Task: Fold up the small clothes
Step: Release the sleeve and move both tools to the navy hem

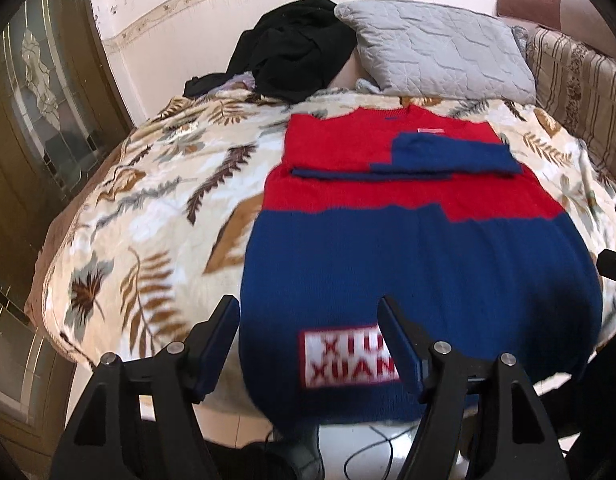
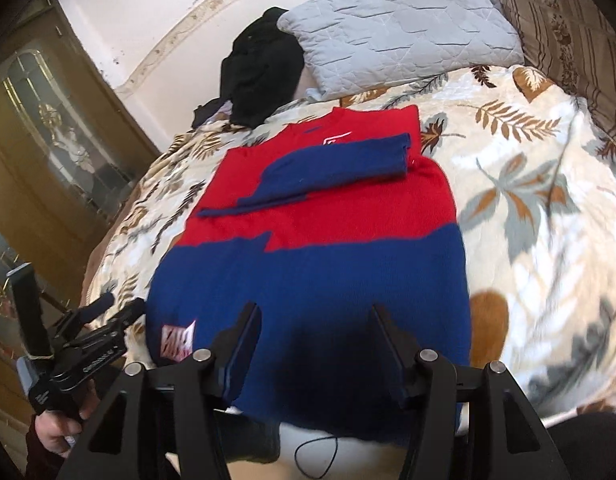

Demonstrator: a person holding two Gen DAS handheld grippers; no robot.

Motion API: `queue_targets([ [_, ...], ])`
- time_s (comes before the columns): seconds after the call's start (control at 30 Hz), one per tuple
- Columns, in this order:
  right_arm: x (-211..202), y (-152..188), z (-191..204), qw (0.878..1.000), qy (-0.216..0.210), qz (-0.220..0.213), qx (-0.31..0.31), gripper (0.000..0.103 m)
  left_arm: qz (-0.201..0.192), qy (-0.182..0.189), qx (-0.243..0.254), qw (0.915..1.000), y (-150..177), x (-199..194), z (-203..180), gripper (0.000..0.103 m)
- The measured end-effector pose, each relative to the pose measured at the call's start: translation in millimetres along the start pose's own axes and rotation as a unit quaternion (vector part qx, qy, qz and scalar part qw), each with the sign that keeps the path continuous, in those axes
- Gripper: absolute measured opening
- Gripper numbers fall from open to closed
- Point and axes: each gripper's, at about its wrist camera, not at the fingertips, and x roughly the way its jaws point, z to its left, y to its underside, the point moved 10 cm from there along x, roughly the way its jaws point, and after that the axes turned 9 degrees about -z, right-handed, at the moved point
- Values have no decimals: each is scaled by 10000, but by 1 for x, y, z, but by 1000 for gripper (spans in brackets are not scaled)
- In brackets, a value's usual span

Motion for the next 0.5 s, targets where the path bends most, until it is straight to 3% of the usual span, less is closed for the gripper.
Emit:
queue_targets([
  [0.5, -34, 41, 5, 9997, -100, 173, 128, 61, 174, -86, -71, 9998, 31, -23, 11, 72],
])
